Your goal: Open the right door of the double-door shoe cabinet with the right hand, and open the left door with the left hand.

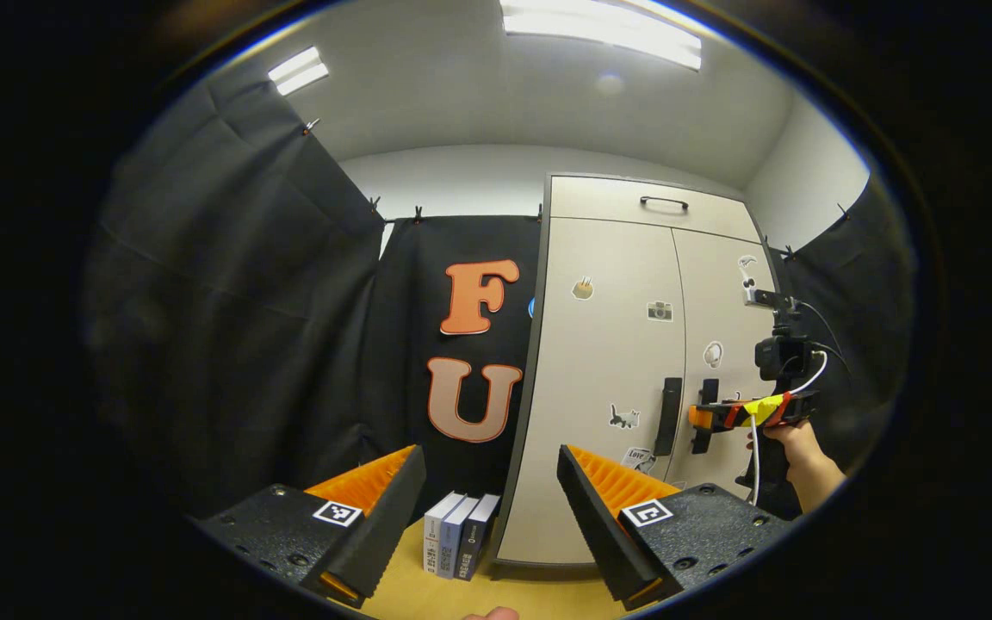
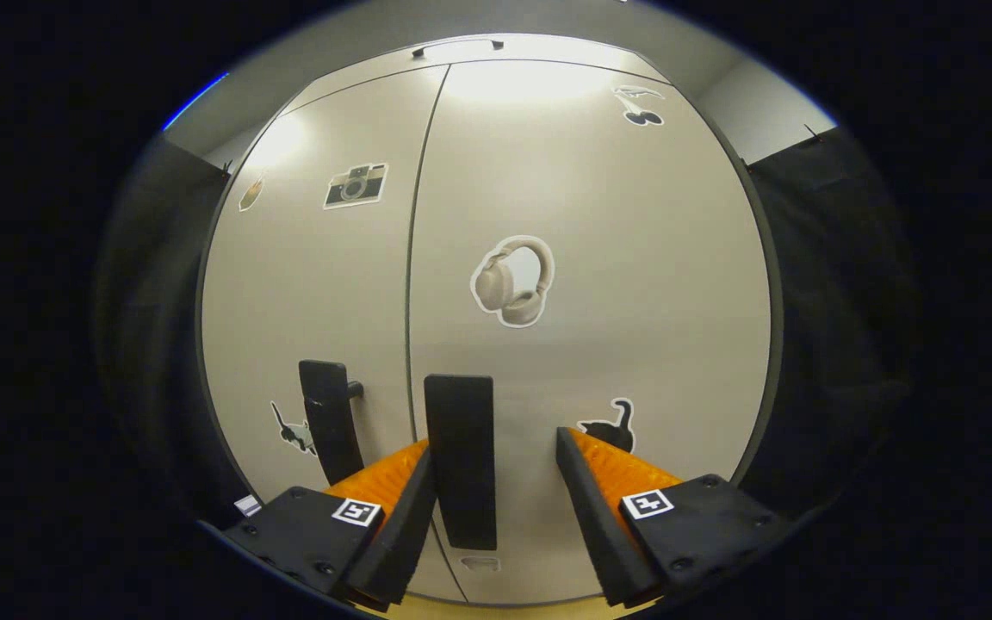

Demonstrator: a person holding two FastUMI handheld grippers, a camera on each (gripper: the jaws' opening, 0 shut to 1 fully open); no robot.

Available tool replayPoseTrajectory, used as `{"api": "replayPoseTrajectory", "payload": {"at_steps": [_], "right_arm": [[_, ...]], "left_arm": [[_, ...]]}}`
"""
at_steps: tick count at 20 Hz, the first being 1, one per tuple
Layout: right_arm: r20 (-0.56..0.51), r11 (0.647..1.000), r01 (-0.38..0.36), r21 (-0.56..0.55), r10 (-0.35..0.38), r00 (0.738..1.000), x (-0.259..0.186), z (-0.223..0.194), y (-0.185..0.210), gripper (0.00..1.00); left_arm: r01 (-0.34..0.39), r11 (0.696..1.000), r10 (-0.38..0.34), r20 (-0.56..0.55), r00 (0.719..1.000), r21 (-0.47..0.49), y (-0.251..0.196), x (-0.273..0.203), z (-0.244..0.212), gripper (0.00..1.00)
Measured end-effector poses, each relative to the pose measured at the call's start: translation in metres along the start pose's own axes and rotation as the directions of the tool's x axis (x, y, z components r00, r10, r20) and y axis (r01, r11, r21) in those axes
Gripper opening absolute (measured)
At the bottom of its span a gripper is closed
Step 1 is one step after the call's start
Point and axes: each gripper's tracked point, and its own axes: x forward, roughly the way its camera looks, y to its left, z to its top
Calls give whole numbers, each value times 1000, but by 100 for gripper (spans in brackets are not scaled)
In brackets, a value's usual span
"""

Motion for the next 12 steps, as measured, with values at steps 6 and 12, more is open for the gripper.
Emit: {"api": "replayPoseTrajectory", "payload": {"at_steps": [6, 12], "right_arm": [[6, 999, -45, 9, 45, 999, -1, -3, 19, 40], [19, 996, -91, -8, 91, 996, -4, -6, 19, 23]], "left_arm": [[7, 1000, -7, 13, 1000, 10, -3, -3, 5, 94], [2, 999, -2, 6, 1000, 34, -5, -13, 5, 94]]}}
